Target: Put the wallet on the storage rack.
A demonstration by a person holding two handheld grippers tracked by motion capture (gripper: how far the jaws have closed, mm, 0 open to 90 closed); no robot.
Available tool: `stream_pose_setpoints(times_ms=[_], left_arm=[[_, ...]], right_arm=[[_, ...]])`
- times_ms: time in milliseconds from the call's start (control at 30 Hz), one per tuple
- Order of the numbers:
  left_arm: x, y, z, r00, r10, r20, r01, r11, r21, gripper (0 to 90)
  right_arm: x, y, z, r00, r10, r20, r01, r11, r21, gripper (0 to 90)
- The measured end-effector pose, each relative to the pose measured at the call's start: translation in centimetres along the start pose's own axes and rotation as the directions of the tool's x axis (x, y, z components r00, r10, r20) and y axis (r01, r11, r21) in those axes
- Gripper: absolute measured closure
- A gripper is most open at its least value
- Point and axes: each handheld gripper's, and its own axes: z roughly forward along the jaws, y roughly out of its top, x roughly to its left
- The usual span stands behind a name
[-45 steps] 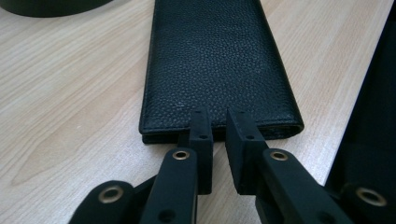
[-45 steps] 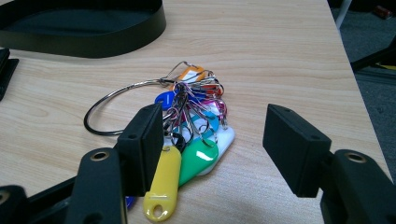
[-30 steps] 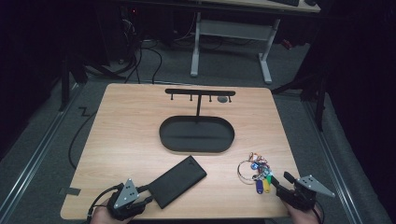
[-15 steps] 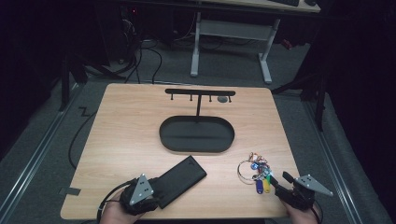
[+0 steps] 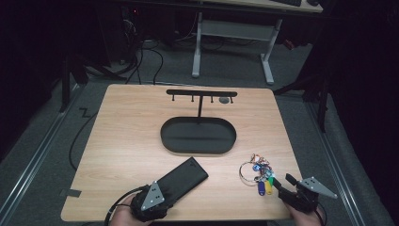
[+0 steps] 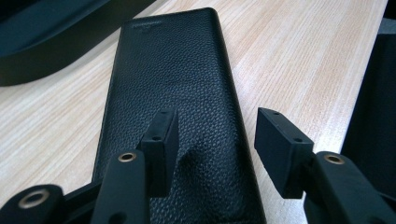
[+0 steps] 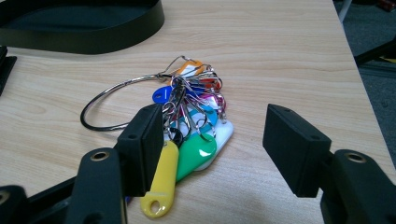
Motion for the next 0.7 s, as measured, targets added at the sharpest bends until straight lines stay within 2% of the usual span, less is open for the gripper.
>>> stream_pose_setpoints(times_ms=[100, 133, 167, 200, 233, 300, 367, 400, 433, 467, 500, 567, 700], left_arm=[[-0.2, 0.0, 0.3, 0.9997, 0.022, -0.012, -0.021, 0.9994, 0.027, 49.2], [-0.5, -0.2, 0.6, 0.9984, 0.053, -0.022, -0.051, 0.9974, 0.05, 48.6], [-0.5, -0.2, 0.6, 0.9984, 0.053, -0.022, -0.051, 0.9974, 0.05, 48.8], [-0.8, -0.3, 0.7, 0.9945, 0.095, -0.042, -0.093, 0.9941, 0.056, 48.7], [-0.8, -0.3, 0.7, 0.9945, 0.095, -0.042, -0.093, 0.9941, 0.056, 48.5], [-1.3, -0.3, 0.9, 0.9889, 0.133, -0.066, -0.129, 0.9895, 0.065, 47.4], [-1.8, -0.4, 1.1, 0.9783, 0.187, -0.091, -0.179, 0.9801, 0.085, 45.8], [-2.2, -0.5, 1.2, 0.9663, 0.229, -0.117, -0.219, 0.9712, 0.094, 46.0], [-2.2, -0.5, 1.2, 0.9663, 0.229, -0.117, -0.219, 0.9712, 0.094, 46.0], [-2.4, -0.5, 1.3, 0.9611, 0.243, -0.132, -0.231, 0.9682, 0.095, 46.5], [-2.4, -0.5, 1.3, 0.9611, 0.243, -0.132, -0.231, 0.9682, 0.095, 47.5], [-2.4, -0.6, 1.3, 0.9571, 0.254, -0.14, -0.242, 0.9658, 0.093, 48.6], [-2.4, -0.7, 1.3, 0.9558, 0.258, -0.142, -0.247, 0.9648, 0.091, 50.1]], right_arm=[[0.1, 0.0, 0.1, 1.0, 0.002, -0.003, -0.002, 1.0, 0.0, 38.6], [0.2, 0.1, 0.1, 1.0, 0.002, -0.002, -0.002, 1.0, 0.003, 38.6], [0.2, 0.1, 0.2, 1.0, 0.001, -0.002, -0.001, 1.0, 0.004, 38.6], [0.2, 0.1, 0.3, 1.0, 0.0, -0.005, 0.0, 1.0, 0.005, 38.5], [0.2, 0.1, 0.3, 1.0, 0.0, -0.005, 0.0, 1.0, 0.005, 38.5], [0.2, 0.1, 0.4, 1.0, -0.005, -0.006, 0.005, 1.0, 0.007, 38.5], [0.3, 0.1, 0.4, 1.0, -0.006, -0.007, 0.006, 1.0, 0.008, 38.5], [0.3, 0.1, 0.4, 1.0, -0.006, -0.006, 0.006, 1.0, 0.008, 38.4], [0.3, 0.1, 0.4, 1.0, -0.006, -0.006, 0.006, 1.0, 0.008, 38.4], [0.3, 0.1, 0.4, 1.0, 0.0, -0.004, 0.0, 1.0, 0.009, 38.4], [0.3, 0.1, 0.3, 1.0, 0.0, -0.005, 0.0, 1.0, 0.008, 38.4], [0.2, 0.1, 0.4, 1.0, -0.001, -0.005, 0.001, 1.0, 0.008, 38.3], [0.2, 0.0, 0.4, 1.0, 0.002, -0.007, -0.002, 1.0, 0.01, 38.2]])
